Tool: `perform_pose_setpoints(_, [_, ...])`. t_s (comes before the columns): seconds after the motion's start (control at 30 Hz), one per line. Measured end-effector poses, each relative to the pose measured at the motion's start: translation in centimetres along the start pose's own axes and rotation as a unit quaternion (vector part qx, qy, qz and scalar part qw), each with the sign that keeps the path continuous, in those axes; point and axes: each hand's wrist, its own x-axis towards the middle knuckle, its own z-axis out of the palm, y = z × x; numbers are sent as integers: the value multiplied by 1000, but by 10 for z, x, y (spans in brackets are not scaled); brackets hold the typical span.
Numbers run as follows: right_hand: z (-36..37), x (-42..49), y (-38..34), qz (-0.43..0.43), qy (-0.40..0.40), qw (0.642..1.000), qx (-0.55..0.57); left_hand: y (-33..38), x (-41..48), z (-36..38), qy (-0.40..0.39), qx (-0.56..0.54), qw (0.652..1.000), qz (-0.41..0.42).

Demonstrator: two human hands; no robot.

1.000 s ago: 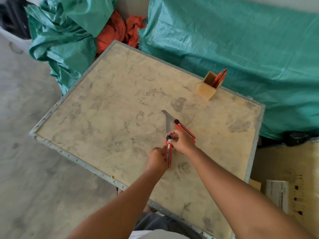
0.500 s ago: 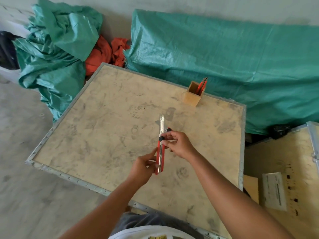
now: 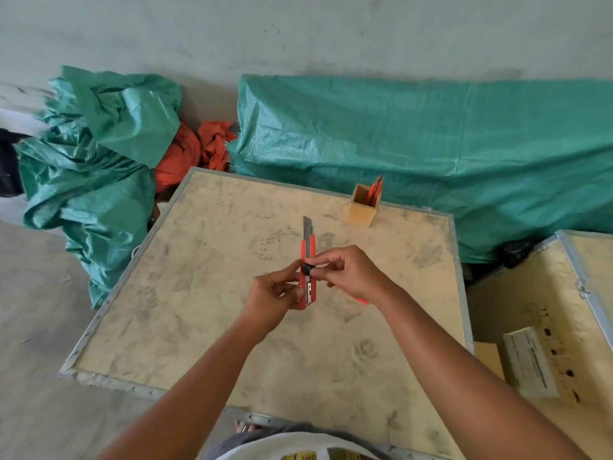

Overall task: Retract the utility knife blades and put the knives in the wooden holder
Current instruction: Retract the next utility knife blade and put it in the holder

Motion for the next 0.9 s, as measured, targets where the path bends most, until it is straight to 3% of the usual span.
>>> perform_pose_setpoints(0.23, [4,-2,-31,-50,-18,995,-79,19,12,-24,-25,-15,999,23])
perform_pose_setpoints(0.5, [13,6,-51,-50,-21,992,-111,30,16,-51,-88,-37,995,14])
perform_pose_setpoints(0.8, [41,-4,-64,-35,109,988,-106,47,25,-73,-149,-14,989,14])
perform_pose_setpoints(0.9, [46,-10,-60,-23,119,988,-95,45,27,-74,-156,0,988,13])
